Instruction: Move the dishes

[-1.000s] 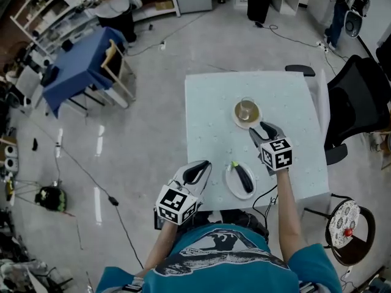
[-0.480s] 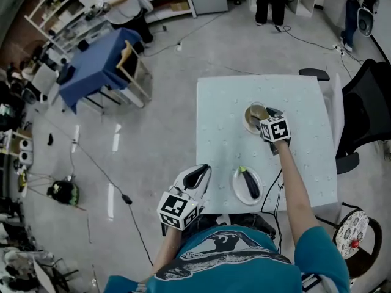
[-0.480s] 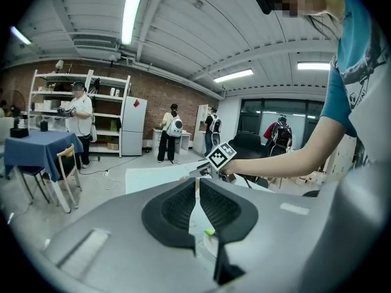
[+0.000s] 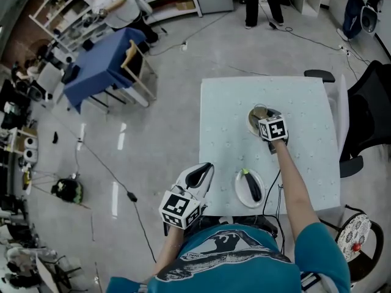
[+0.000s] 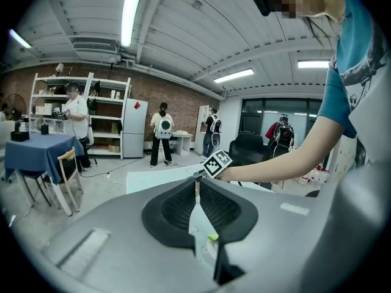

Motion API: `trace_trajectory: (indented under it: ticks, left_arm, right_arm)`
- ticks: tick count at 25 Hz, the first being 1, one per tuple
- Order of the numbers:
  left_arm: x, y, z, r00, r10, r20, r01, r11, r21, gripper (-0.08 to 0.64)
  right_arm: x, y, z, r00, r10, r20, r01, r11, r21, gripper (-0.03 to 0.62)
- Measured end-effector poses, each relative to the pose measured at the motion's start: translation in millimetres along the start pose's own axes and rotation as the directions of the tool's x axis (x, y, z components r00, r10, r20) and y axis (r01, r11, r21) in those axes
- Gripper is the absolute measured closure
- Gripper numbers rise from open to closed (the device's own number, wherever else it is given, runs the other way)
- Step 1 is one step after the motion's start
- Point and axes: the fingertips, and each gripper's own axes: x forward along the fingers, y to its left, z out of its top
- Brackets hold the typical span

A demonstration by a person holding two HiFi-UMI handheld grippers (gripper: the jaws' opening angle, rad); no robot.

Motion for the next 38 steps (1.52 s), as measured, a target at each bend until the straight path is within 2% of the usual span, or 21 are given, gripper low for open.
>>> trace_trajectory:
  ticks: [5,10,17,22,28,33,38]
  left_arm:
    - [8,0,3,1.0,-0.013,-0.003,0.013,1.0,0.006,0.526]
    - [15,-5,3,0.999,-0.049,-0.009,0.049,0.999,0.015,0.526]
    - [28,-15,-3,0.994,-0.104,-0.037,0.105,0.994,0.029,0.528]
    - [36,-24,-2,0.988,-0.149,-0.045,0.151,0.988,0.041,0.526]
    - [43,-34,-7,0.98,-0.19,-0.064,0.194,0.98,0.05,0.527]
    - [48,-41,-10,0.974,-0.214,-0.078,0.219,0.974,0.054,0.528]
    - [50,-47,-13,0.968,-0.232,-0.092,0.238,0.97,0.057,0.527]
  right_arm:
    - [-4,-2,-1,0.999,-0.009,0.038,0.008,0.999,0.032,0.316]
    - [-20,1,-7,1.0,-0.008,0.029,0.009,1.0,-0.022,0.318]
    - [-61,-5,11,0.992,-0.015,0.123,0.019,0.999,-0.026,0.318]
    - [-98,-22,9,0.985,-0.064,0.158,0.066,0.998,-0.006,0.318]
    - [-137,-58,-32,0.978,-0.163,0.133,0.157,0.986,0.054,0.318]
    - [-165,-87,-75,0.966,-0.244,0.086,0.233,0.964,0.126,0.318]
    - [-183,-97,-114,0.956,-0.292,0.043,0.279,0.941,0.191,0.318]
